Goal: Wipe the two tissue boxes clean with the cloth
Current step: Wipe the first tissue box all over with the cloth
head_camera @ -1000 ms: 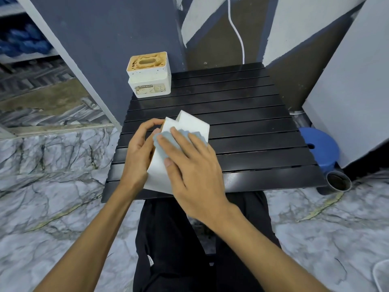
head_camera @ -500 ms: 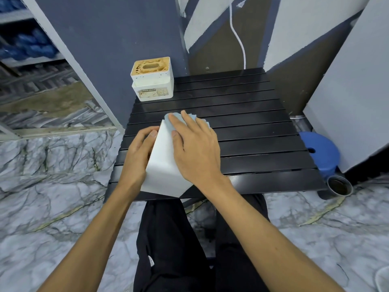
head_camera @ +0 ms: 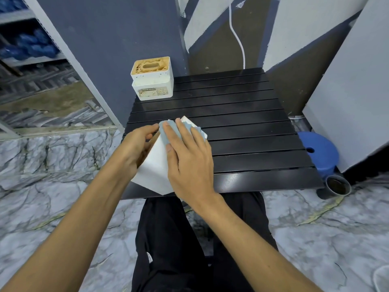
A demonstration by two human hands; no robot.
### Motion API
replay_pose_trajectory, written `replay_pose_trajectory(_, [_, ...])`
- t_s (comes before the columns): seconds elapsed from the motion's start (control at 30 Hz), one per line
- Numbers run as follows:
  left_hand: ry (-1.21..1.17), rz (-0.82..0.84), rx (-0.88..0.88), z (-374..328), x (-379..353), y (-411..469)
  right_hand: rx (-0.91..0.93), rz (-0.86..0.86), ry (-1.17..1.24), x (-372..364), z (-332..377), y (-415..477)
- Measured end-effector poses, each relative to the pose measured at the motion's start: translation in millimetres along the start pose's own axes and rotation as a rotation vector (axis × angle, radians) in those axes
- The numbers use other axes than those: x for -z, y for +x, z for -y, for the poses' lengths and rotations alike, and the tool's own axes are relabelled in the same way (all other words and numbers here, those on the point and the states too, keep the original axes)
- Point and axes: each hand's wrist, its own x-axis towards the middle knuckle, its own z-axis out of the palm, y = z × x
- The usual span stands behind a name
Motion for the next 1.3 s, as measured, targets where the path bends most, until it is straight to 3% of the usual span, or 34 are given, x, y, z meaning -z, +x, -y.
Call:
replay_pose_trajectory(0.27, [-0.022,-0.132,-0.263,16,0,-4,0.139,-0.073,0.01,-5,2,-12])
replay_pose_trajectory(0.43, [-0.117,-0.17,-0.359,32,3,-1,0.113,-0.138,-0.009,-4,-4,-6])
replay_pose_trajectory(0.6, [-0.18,-0.106,-0.477,46,2,-2,0.106,-0.195,-0.027,6,-16,-1])
replay_pose_trajectory(0.8, [-0.187,0.008,-0.649,68,0,4,0.08,-0.224,0.19,23,-36,-13])
replay_pose_trajectory(1.0, [-0.138,0.004,-0.663,76,-7,8,0.12,-0.184,0.319,34,-44,-34])
replay_pose_trajectory(1.3, [-0.006,-0.068,-0.631,74,-10,13,0.109,-0.137,0.305,25,-40,-56])
